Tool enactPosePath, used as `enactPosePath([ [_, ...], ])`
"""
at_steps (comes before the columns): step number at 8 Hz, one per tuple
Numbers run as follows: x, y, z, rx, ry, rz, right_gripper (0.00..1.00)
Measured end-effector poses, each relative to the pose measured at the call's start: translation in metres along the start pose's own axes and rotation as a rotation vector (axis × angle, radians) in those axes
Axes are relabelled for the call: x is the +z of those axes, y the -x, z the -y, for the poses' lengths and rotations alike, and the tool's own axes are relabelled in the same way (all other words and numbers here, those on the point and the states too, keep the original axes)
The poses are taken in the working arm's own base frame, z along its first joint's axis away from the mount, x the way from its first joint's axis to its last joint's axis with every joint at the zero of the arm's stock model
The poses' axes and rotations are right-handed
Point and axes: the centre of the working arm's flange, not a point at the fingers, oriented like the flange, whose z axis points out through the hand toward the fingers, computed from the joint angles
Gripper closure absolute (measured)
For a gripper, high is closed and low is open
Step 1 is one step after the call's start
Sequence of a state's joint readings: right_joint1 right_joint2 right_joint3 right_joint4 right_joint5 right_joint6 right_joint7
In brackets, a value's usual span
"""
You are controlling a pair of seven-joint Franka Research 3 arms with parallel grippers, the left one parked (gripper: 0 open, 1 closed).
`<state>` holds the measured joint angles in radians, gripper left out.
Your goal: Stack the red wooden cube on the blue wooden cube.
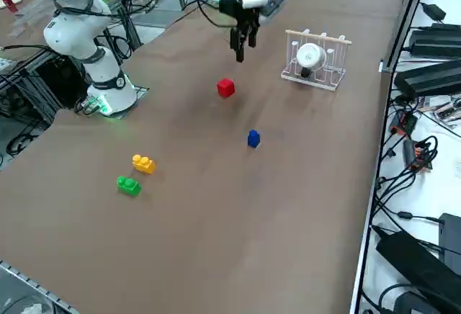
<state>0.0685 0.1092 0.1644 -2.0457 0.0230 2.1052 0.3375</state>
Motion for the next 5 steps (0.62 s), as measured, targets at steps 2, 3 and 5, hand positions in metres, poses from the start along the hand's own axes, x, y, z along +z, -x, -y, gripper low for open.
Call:
enactPosePath([
  [2, 0.078, 0.042, 0.018, -0.007, -0.021, -0.048, 0.00],
  [3, 0.107, 0.063, 0.018, 0.009, -0.025, -0.056, 0.00],
  [5, 0.138, 0.092, 0.017, 0.011, -0.029, -0.063, 0.00],
])
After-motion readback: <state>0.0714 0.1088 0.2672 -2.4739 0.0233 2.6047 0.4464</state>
